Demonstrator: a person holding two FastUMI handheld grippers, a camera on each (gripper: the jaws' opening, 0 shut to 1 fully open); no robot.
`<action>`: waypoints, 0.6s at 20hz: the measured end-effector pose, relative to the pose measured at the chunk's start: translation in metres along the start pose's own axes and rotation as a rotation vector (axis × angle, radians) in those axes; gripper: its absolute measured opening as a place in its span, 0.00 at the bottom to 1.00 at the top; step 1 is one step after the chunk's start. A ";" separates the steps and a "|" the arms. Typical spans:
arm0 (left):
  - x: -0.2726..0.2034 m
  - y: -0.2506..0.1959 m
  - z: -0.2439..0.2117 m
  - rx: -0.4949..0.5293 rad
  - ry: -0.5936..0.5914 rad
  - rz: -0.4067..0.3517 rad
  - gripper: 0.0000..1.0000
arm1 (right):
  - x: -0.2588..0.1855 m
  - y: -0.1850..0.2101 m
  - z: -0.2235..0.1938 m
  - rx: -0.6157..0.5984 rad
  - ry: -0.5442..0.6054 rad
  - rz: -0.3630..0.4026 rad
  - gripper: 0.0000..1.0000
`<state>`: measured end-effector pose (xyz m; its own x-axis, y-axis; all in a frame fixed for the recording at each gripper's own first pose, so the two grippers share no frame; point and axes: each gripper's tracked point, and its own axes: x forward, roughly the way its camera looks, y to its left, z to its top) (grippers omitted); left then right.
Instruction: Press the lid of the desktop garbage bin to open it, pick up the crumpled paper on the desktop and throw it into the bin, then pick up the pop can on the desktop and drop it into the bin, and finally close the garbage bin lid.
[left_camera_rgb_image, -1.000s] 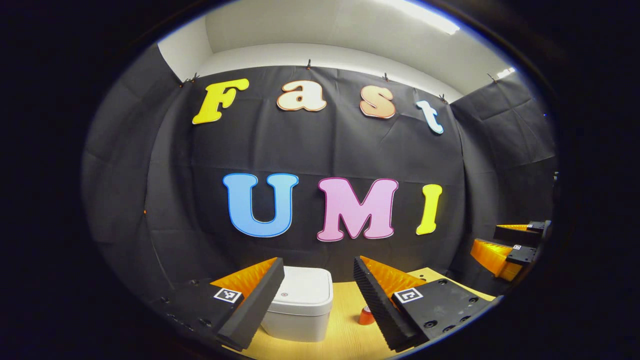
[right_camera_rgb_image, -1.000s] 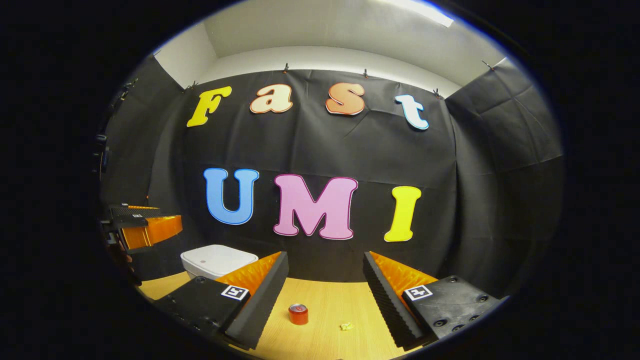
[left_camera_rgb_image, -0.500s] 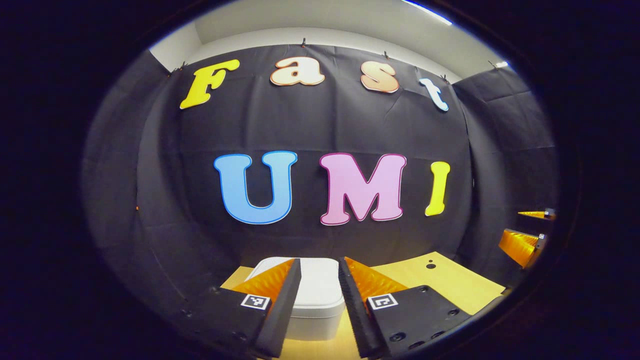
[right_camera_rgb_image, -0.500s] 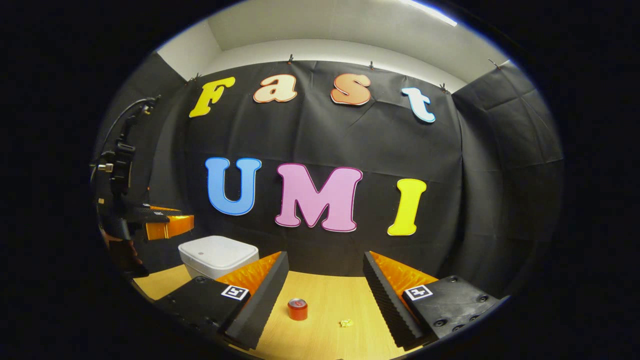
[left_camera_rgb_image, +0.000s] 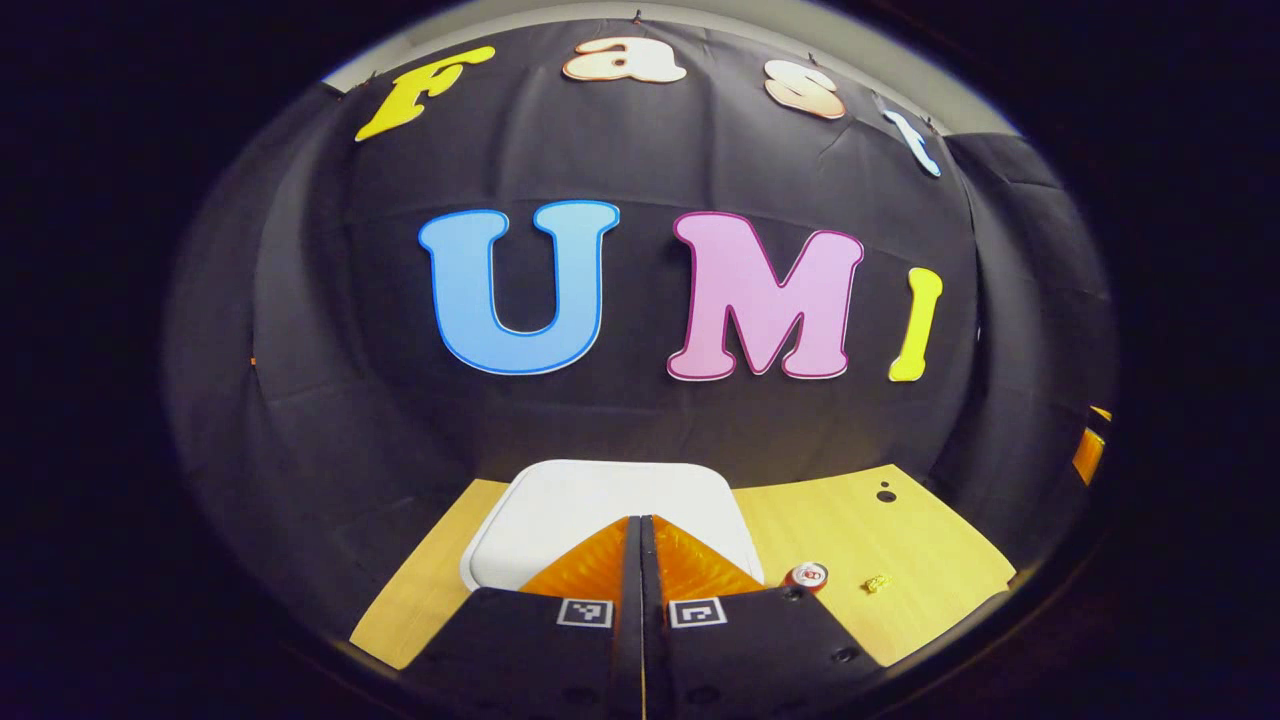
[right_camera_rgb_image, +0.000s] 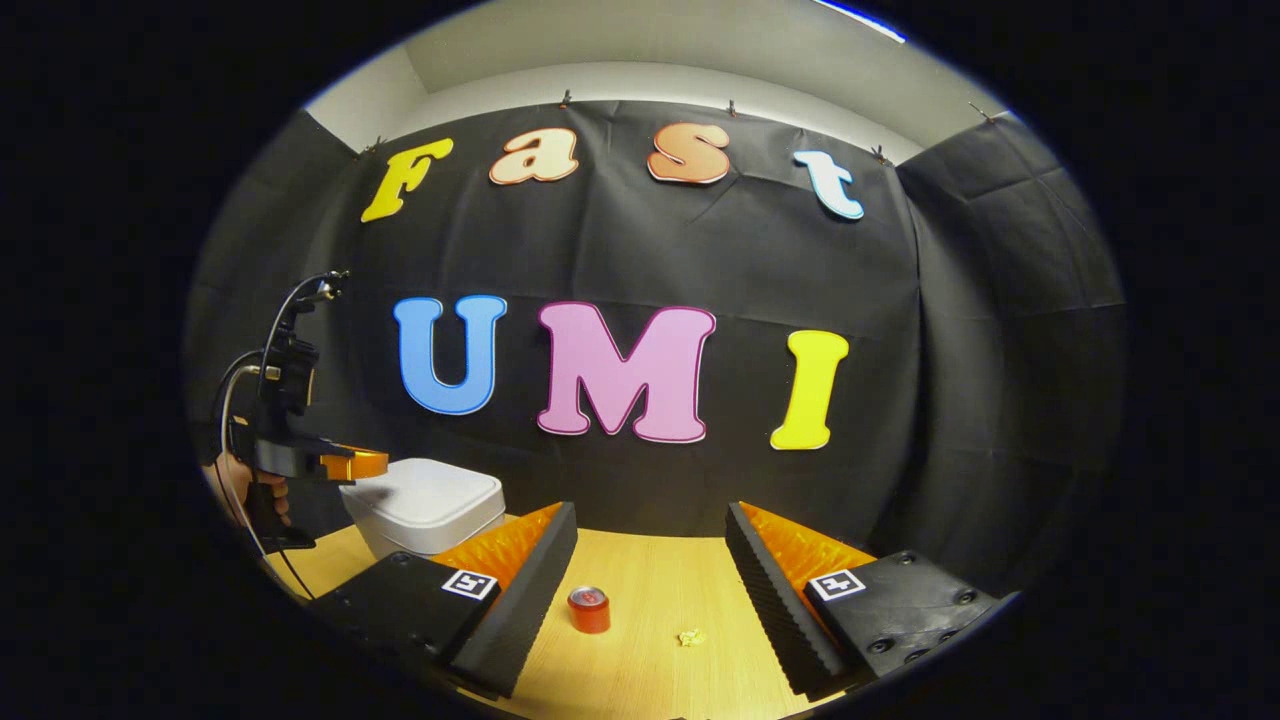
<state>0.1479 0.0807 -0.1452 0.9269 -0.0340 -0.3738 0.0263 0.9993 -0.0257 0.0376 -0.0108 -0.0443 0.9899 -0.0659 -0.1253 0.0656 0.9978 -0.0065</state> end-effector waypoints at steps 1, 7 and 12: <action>0.005 0.003 -0.003 0.004 0.009 -0.001 0.06 | 0.001 -0.002 -0.003 -0.004 0.006 -0.005 0.97; 0.025 0.006 -0.031 0.004 0.096 -0.011 0.06 | 0.007 -0.012 -0.026 0.006 0.075 -0.025 0.97; 0.028 0.004 -0.041 0.064 0.113 -0.036 0.06 | 0.008 -0.019 -0.034 0.013 0.095 -0.040 0.96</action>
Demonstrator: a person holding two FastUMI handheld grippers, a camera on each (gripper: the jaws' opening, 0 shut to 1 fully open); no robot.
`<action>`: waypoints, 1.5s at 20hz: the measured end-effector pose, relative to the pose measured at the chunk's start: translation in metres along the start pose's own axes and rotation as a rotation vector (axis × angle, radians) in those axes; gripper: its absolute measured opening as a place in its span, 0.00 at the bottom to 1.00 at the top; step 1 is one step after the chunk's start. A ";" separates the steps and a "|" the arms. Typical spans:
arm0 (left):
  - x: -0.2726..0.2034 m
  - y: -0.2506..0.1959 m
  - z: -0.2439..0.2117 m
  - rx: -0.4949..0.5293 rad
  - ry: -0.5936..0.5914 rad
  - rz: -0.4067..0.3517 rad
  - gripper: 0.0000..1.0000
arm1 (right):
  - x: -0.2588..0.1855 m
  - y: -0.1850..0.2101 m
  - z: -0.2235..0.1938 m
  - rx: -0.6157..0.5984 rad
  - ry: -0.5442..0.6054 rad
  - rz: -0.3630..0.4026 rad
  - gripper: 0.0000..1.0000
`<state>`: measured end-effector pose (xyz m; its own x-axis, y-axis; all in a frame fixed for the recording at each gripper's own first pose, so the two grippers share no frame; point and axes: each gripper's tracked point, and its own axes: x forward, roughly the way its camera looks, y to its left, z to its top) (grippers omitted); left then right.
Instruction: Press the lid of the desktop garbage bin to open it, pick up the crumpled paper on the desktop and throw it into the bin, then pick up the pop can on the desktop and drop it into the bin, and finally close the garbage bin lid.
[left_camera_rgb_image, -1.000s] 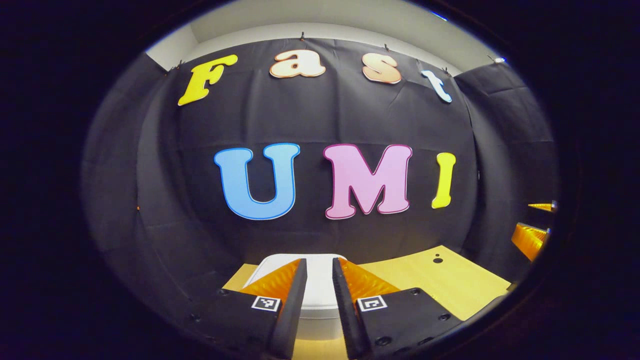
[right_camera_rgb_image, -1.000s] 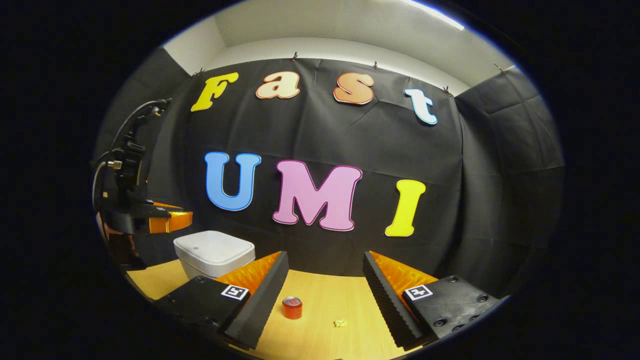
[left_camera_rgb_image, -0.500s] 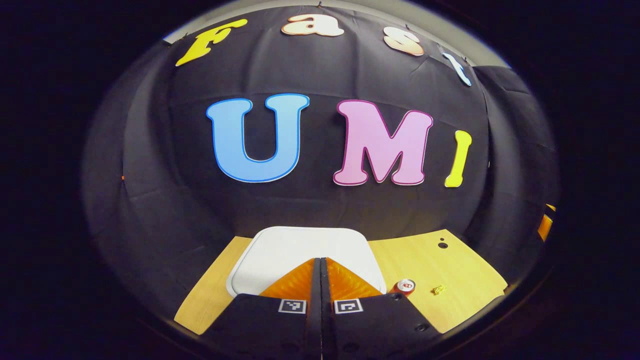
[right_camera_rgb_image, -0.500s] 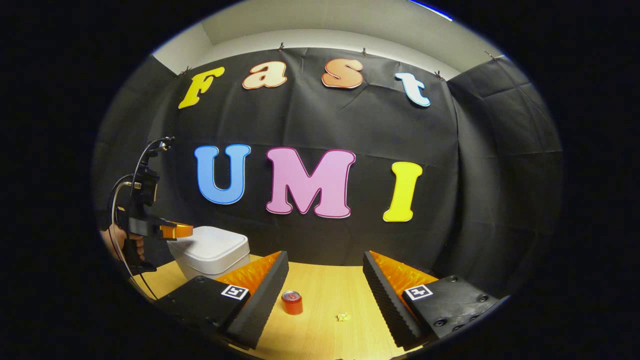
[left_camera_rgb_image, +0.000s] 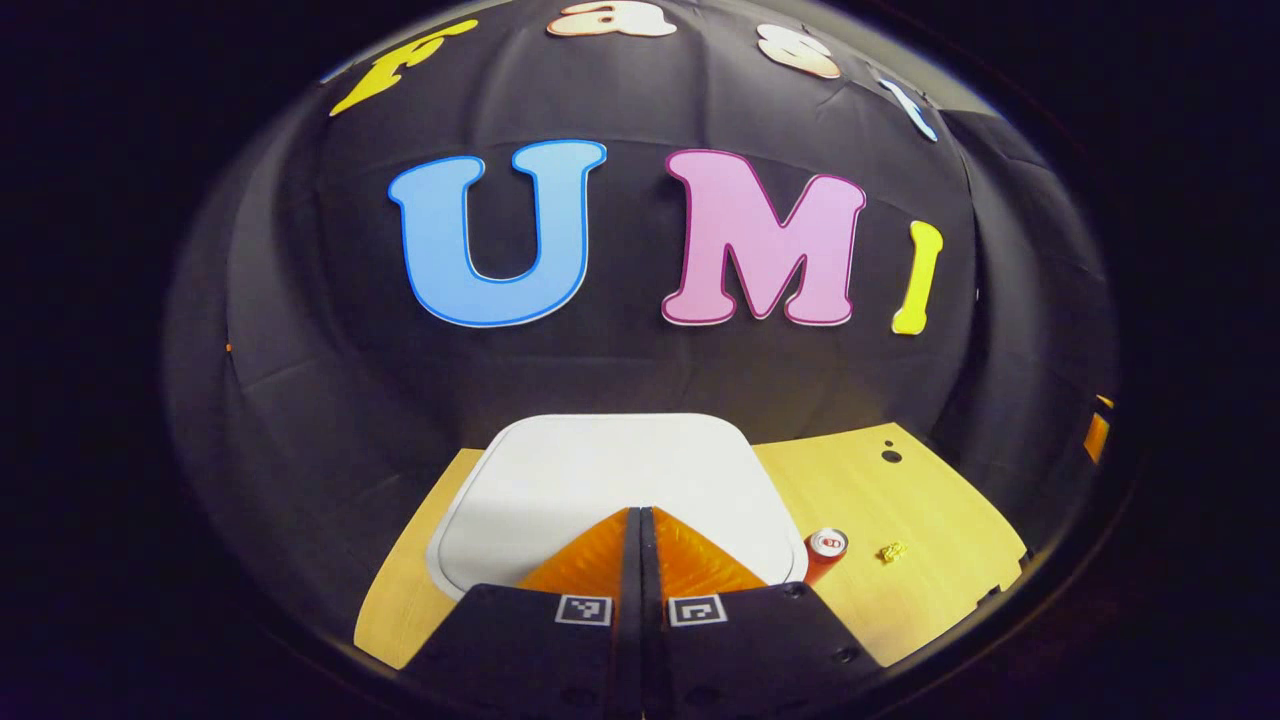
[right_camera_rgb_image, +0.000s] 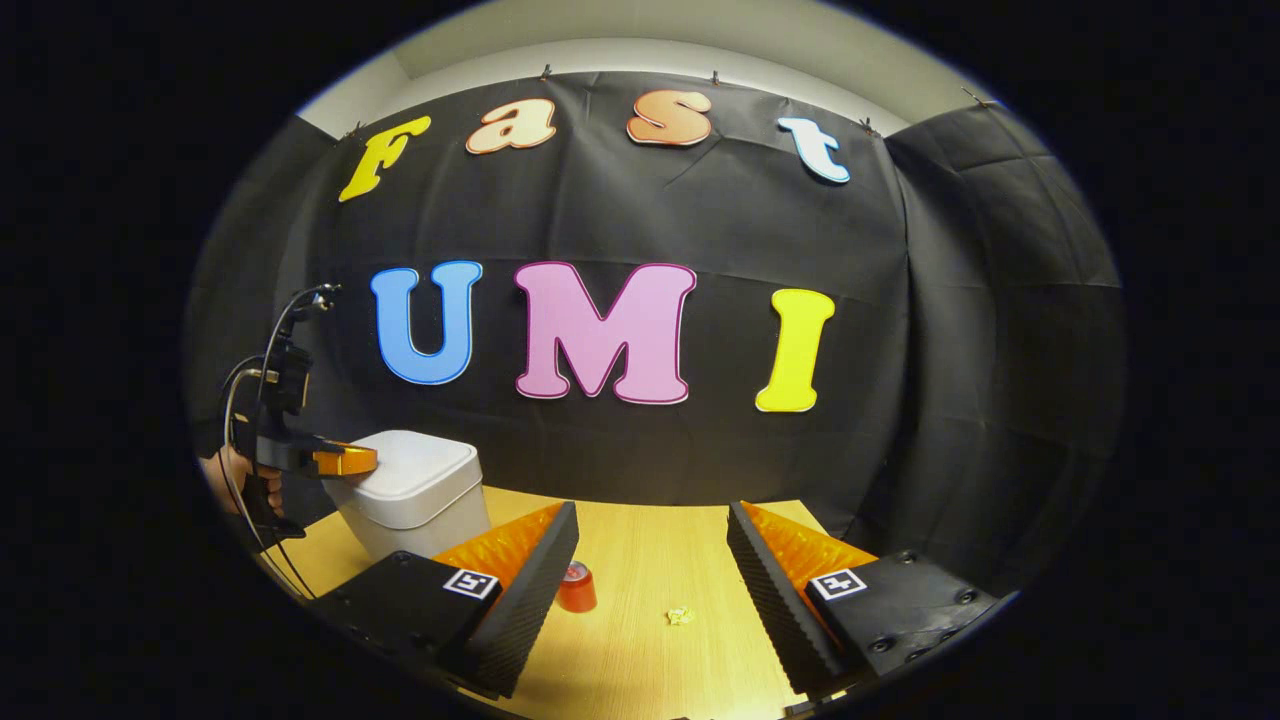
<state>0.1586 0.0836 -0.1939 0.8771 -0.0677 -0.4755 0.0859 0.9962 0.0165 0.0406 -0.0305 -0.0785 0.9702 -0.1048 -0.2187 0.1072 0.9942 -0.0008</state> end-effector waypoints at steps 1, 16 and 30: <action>0.002 0.000 -0.003 0.000 0.001 -0.004 0.07 | 0.001 -0.002 -0.002 0.002 0.004 -0.003 0.96; -0.049 -0.017 0.079 0.016 -0.241 0.097 0.06 | 0.000 -0.029 -0.016 0.003 0.030 -0.041 0.97; -0.174 -0.142 0.077 -0.042 -0.371 -0.135 0.55 | 0.000 -0.035 -0.041 -0.002 0.097 -0.043 0.96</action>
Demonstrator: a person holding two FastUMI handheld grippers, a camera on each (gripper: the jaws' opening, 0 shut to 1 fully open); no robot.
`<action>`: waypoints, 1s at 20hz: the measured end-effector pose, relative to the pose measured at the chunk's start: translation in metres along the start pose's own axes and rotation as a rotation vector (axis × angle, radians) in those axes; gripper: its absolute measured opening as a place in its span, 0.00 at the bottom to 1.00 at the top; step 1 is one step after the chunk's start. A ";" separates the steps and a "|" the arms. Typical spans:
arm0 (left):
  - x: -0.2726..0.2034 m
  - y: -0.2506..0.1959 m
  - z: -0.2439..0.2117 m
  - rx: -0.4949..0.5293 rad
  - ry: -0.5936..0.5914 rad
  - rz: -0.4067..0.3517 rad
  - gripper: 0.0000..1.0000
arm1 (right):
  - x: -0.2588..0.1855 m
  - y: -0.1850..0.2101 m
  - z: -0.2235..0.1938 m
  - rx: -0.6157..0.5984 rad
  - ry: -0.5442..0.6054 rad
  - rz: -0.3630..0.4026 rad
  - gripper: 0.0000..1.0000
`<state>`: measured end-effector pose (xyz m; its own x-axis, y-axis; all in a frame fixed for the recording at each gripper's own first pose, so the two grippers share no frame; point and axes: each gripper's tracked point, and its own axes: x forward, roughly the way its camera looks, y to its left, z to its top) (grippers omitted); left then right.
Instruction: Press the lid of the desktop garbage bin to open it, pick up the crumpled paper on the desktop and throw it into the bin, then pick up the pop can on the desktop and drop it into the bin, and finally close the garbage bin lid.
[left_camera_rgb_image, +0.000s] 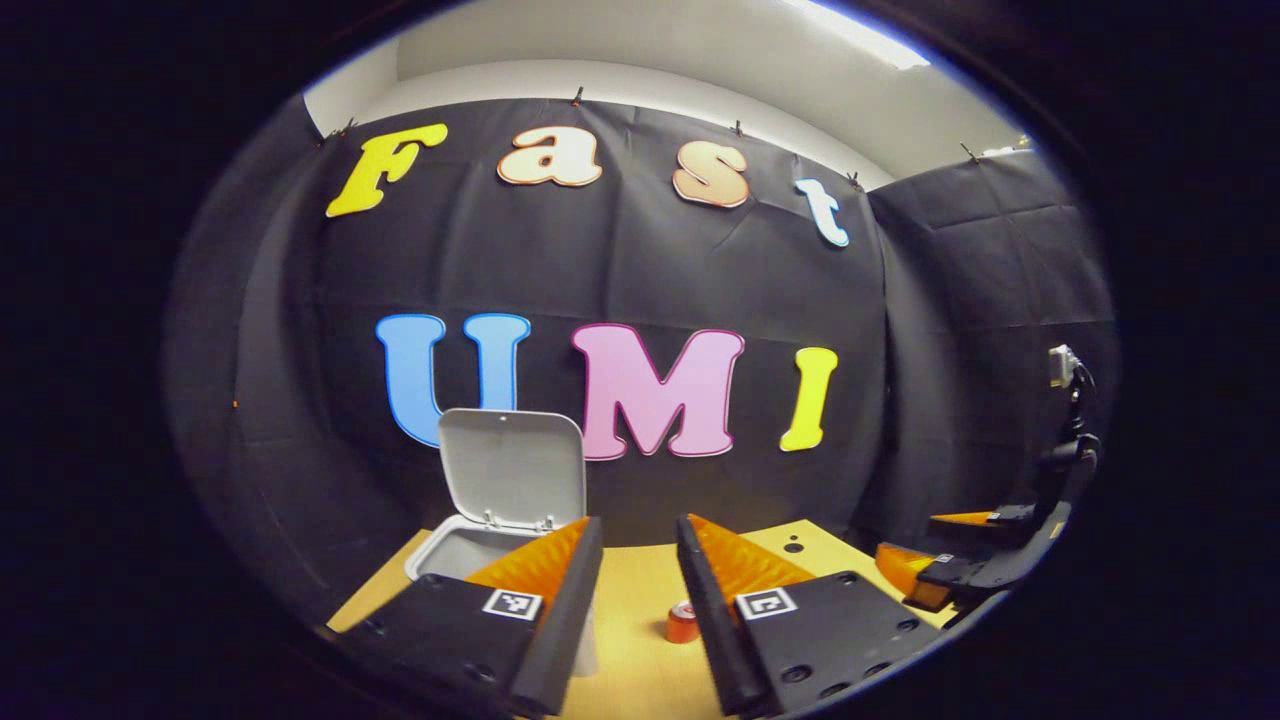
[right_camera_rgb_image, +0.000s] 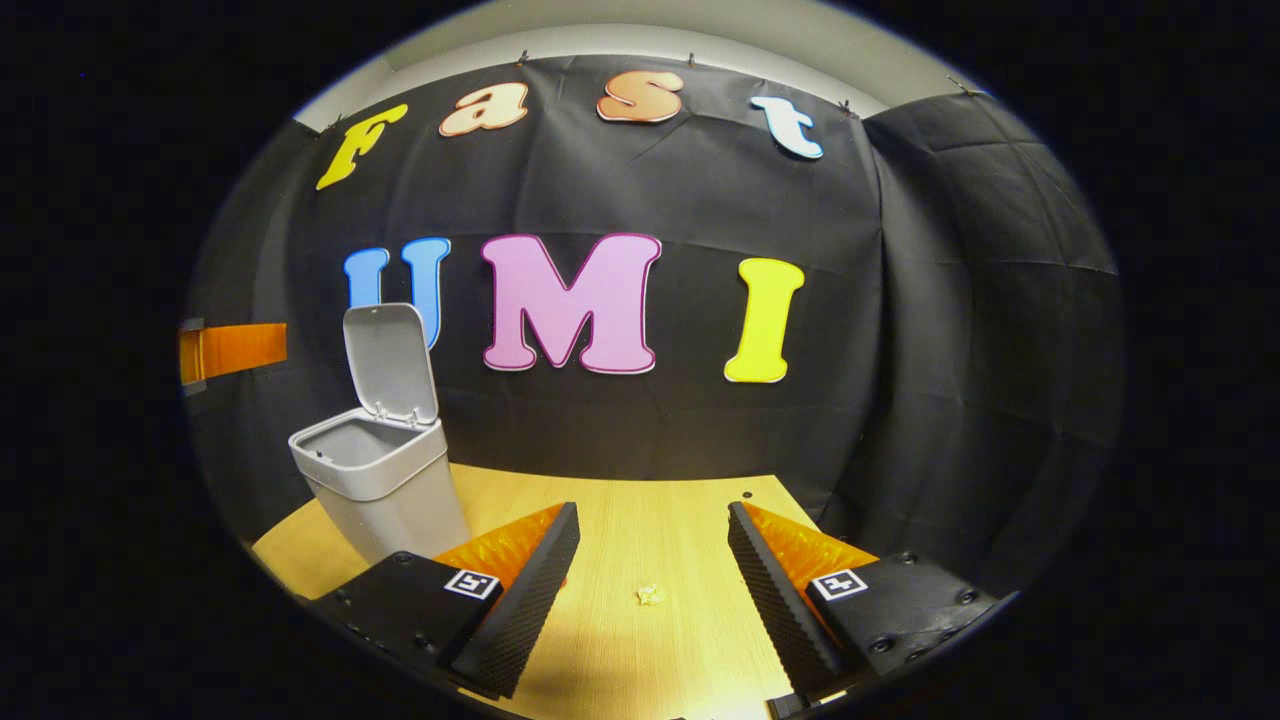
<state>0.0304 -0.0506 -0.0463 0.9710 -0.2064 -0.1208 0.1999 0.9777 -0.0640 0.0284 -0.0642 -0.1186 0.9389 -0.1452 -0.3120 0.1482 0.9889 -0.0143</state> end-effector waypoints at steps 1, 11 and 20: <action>-0.001 -0.001 -0.006 0.001 0.013 -0.001 0.84 | 0.003 0.000 -0.006 -0.008 0.020 0.004 0.96; -0.022 0.011 -0.035 0.073 0.067 0.106 0.94 | 0.081 -0.003 -0.081 0.016 0.285 0.106 0.97; -0.027 0.038 -0.069 0.049 0.163 0.237 0.94 | 0.155 -0.001 -0.188 -0.007 0.550 0.133 0.97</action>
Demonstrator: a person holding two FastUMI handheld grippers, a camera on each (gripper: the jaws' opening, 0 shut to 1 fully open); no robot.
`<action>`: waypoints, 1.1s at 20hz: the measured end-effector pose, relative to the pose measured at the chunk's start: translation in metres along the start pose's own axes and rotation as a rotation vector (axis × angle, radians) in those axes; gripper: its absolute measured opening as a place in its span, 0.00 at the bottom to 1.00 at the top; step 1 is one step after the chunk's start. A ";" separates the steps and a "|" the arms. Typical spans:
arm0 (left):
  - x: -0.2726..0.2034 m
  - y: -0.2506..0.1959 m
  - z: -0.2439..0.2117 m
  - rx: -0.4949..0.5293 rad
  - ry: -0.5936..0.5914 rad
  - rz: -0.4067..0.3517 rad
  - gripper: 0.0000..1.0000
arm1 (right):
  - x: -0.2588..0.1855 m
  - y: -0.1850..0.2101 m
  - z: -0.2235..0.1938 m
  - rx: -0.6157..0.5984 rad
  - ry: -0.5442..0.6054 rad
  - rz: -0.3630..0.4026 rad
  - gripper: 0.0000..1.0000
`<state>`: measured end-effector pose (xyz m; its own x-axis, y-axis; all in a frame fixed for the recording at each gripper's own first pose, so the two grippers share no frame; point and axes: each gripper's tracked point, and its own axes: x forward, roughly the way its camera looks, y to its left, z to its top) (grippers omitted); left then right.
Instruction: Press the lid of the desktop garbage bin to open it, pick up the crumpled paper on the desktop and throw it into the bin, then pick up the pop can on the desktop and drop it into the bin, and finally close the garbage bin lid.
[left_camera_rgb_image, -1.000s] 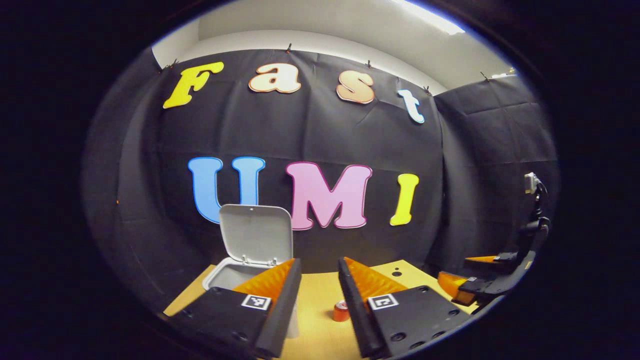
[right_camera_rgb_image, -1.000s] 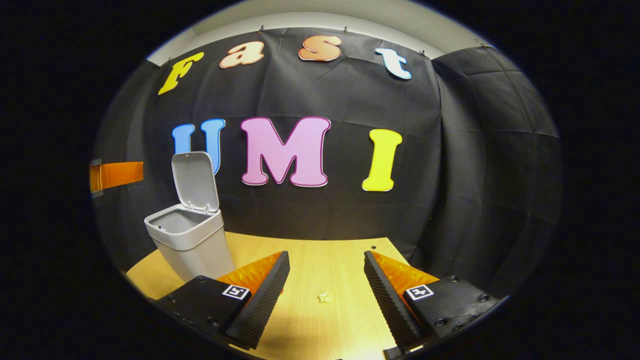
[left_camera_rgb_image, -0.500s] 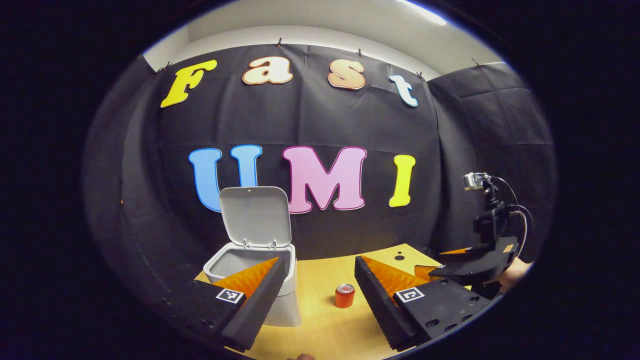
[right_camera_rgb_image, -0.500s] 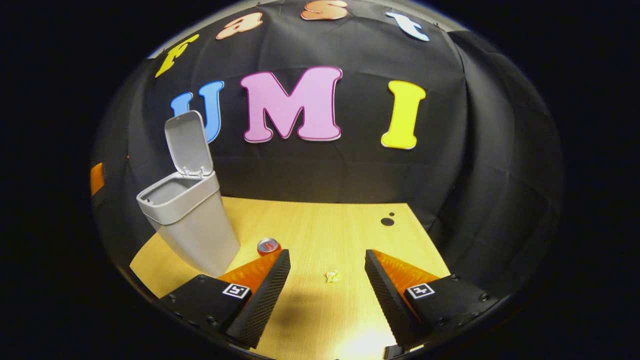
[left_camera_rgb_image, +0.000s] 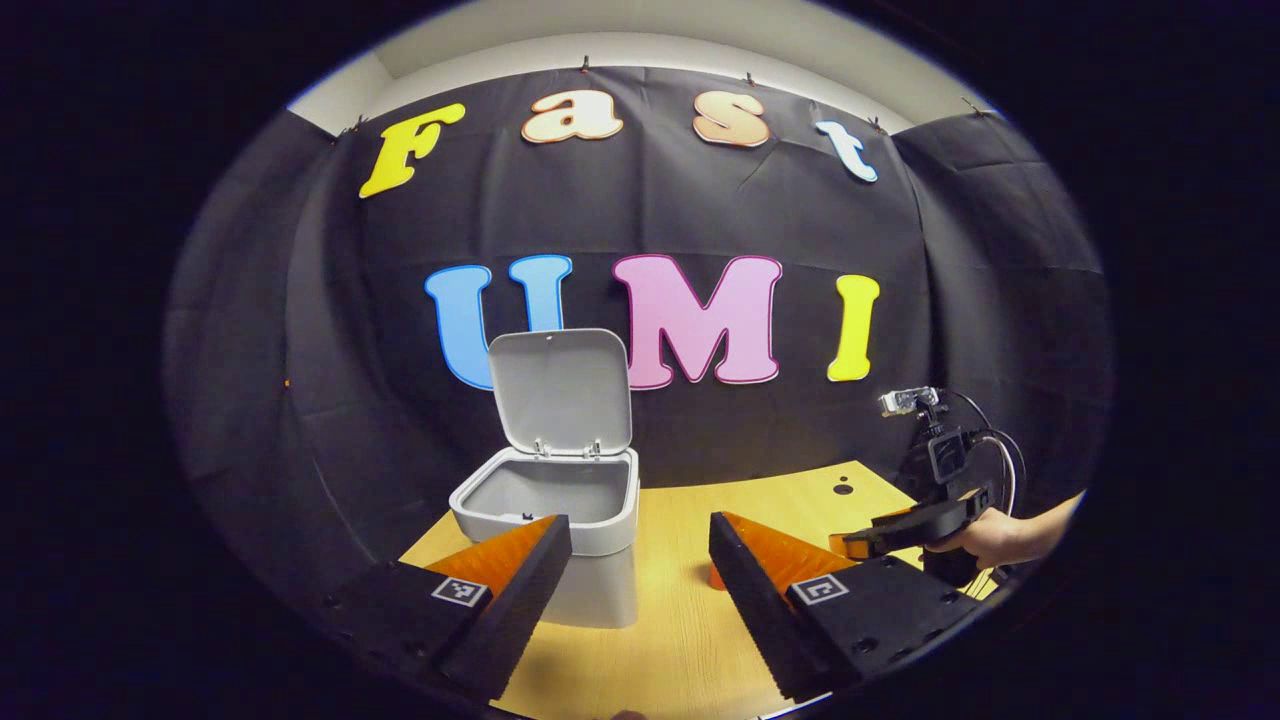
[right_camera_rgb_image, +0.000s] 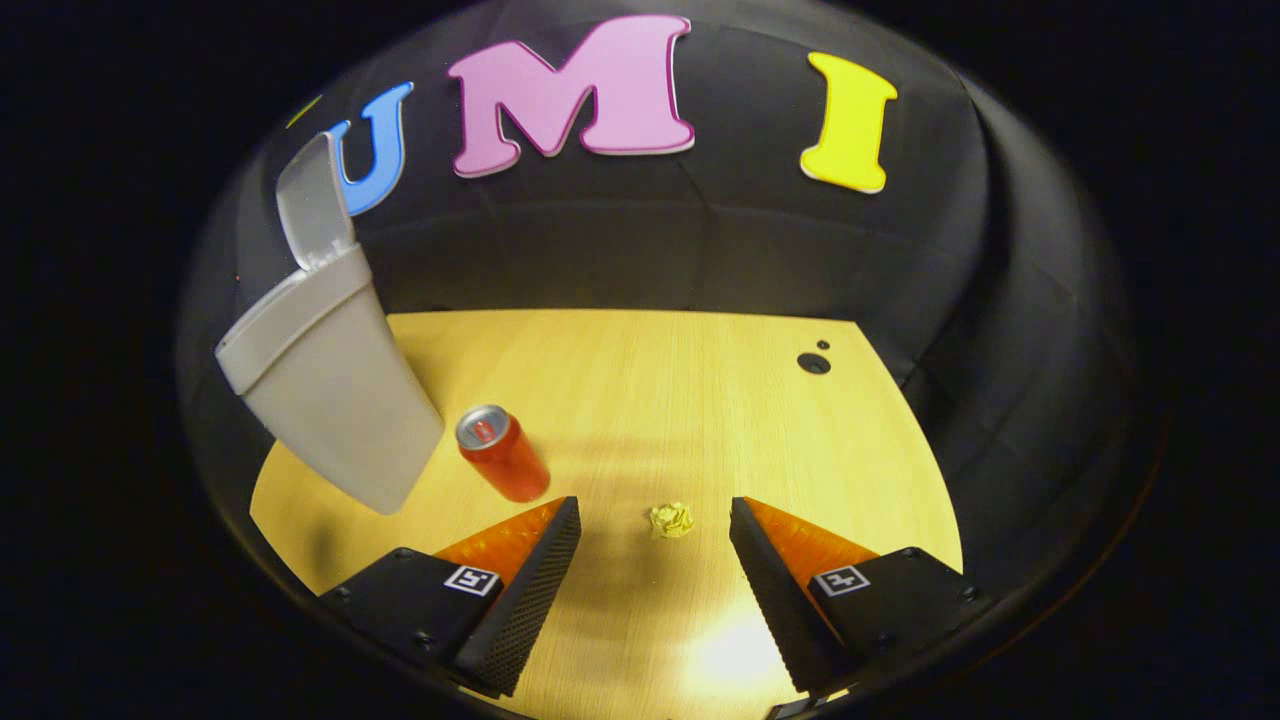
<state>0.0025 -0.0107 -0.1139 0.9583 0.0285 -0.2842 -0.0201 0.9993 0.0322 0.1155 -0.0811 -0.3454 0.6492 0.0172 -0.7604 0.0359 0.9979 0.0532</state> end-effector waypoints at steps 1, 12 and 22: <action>0.001 0.006 -0.004 -0.007 0.011 0.023 0.94 | 0.012 -0.003 -0.007 -0.007 0.033 -0.007 0.98; -0.008 0.037 -0.032 0.007 0.112 0.205 0.95 | 0.108 -0.008 -0.067 -0.001 0.265 -0.030 0.98; -0.009 0.027 -0.042 -0.002 0.143 0.223 0.94 | 0.119 -0.012 -0.077 0.014 0.299 -0.017 0.77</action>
<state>-0.0187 0.0171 -0.1512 0.8802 0.2509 -0.4028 -0.2270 0.9680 0.1070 0.1341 -0.0865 -0.4864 0.3959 0.0199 -0.9181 0.0566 0.9973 0.0460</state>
